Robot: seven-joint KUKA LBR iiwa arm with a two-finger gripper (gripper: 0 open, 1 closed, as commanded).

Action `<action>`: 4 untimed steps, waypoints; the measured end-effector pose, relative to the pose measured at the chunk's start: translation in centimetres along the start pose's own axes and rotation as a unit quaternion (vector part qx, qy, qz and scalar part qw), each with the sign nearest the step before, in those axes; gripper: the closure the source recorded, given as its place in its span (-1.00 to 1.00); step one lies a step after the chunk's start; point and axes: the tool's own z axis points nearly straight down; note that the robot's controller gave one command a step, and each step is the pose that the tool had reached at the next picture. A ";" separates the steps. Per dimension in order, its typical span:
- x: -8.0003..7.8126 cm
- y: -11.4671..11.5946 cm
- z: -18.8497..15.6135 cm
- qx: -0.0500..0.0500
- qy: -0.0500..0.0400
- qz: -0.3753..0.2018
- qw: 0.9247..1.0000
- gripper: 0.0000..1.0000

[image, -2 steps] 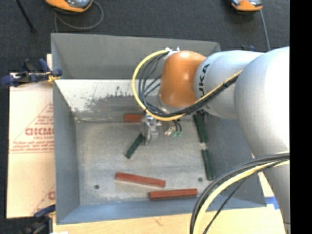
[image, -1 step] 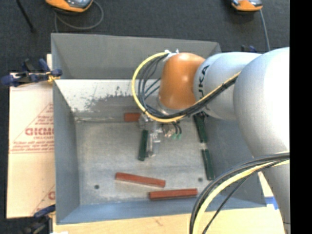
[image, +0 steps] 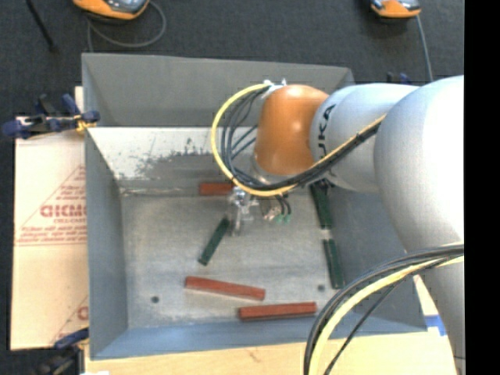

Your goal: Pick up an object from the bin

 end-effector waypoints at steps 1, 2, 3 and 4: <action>-2.9 2.3 -0.4 -0.001 -0.001 -0.146 0.989 1.00; -2.6 2.3 -0.2 -0.002 0.006 -0.145 0.989 -1.00; 3.2 5.0 0.1 -0.002 0.002 -0.320 0.947 -1.00; 3.1 5.0 0.0 -0.002 0.000 -0.319 0.948 1.00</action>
Offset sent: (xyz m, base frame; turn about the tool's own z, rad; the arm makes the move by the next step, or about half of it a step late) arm 0.0252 0.0264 0.0019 -0.2946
